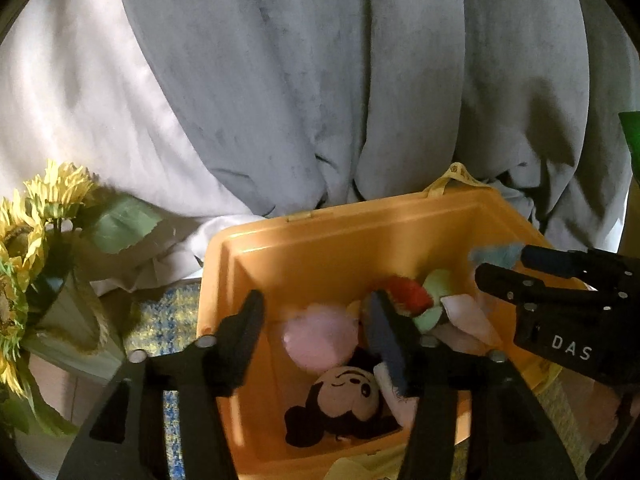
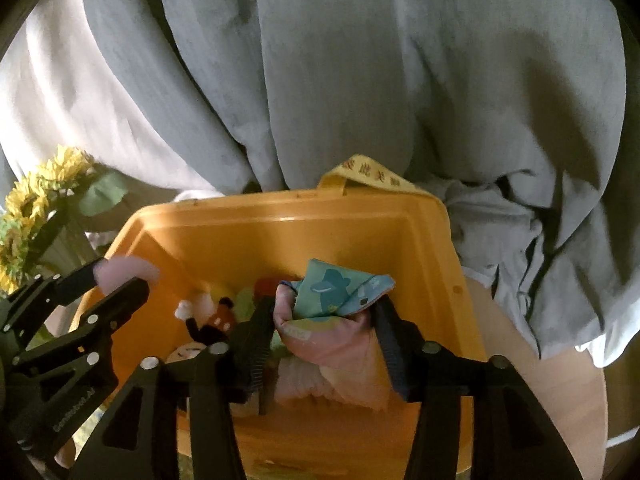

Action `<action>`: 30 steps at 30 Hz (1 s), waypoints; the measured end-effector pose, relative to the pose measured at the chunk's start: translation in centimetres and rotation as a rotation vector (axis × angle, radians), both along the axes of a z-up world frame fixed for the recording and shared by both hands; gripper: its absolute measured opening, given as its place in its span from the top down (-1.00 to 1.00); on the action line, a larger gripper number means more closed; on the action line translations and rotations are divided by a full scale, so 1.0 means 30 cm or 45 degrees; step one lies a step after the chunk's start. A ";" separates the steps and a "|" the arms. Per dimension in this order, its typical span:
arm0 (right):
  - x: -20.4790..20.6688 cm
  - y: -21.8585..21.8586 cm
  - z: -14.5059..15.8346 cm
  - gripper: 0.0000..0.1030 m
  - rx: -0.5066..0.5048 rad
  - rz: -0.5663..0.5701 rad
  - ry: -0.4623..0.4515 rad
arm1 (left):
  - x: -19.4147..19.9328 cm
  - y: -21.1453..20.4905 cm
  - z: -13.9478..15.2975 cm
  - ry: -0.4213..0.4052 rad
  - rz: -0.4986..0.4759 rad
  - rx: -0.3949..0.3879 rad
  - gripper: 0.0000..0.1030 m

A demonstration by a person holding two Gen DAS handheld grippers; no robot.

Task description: Organize soft objects

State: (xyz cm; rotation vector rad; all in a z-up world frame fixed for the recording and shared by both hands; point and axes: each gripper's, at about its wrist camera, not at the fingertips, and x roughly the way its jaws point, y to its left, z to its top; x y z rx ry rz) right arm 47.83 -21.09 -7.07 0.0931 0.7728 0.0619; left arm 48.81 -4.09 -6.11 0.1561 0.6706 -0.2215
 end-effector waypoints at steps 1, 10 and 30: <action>0.000 0.000 -0.001 -0.21 0.004 -0.007 0.003 | -0.002 0.001 0.001 -0.002 0.003 0.001 -0.17; -0.069 -0.005 0.040 -0.34 -0.053 -0.057 -0.043 | -0.098 0.031 0.066 -0.087 0.108 0.025 -0.72; -0.626 0.041 0.218 -0.69 -0.031 -0.205 -0.359 | -0.634 0.121 0.249 -0.384 0.122 -0.062 -0.99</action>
